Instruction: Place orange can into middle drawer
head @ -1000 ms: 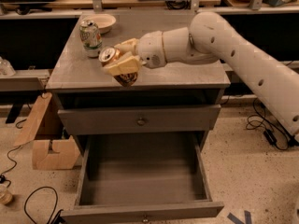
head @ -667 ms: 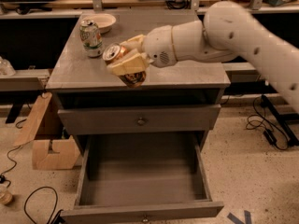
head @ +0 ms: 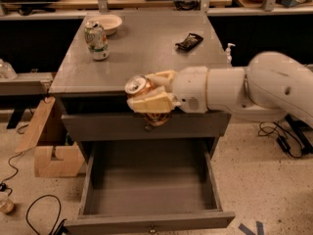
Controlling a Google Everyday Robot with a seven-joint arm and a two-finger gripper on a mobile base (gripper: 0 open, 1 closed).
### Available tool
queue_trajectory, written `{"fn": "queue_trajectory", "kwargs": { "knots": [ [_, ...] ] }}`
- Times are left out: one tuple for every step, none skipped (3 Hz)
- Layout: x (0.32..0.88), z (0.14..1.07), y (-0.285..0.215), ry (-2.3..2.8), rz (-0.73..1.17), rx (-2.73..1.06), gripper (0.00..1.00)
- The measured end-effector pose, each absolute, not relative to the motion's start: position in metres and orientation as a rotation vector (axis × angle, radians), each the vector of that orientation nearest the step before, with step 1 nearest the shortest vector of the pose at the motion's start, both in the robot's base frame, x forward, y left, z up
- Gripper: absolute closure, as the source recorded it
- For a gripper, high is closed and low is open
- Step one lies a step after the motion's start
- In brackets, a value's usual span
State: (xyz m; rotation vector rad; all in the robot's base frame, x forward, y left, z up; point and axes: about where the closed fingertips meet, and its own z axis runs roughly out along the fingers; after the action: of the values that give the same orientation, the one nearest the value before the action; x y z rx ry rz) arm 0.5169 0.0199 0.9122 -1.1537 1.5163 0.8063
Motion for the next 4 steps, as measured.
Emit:
{"fn": "queue_trajectory", "kwargs": {
  "knots": [
    [0.502,0.895,-0.01,1.549,0.774,-1.089,1.0],
    [0.503,0.895,-0.011,1.55,0.773,-1.087,1.0],
    [0.505,0.879,0.0,1.559,0.82,-1.082,1.0],
    [0.503,0.83,0.015,1.561,0.918,-1.001,1.0]
  ]
}}
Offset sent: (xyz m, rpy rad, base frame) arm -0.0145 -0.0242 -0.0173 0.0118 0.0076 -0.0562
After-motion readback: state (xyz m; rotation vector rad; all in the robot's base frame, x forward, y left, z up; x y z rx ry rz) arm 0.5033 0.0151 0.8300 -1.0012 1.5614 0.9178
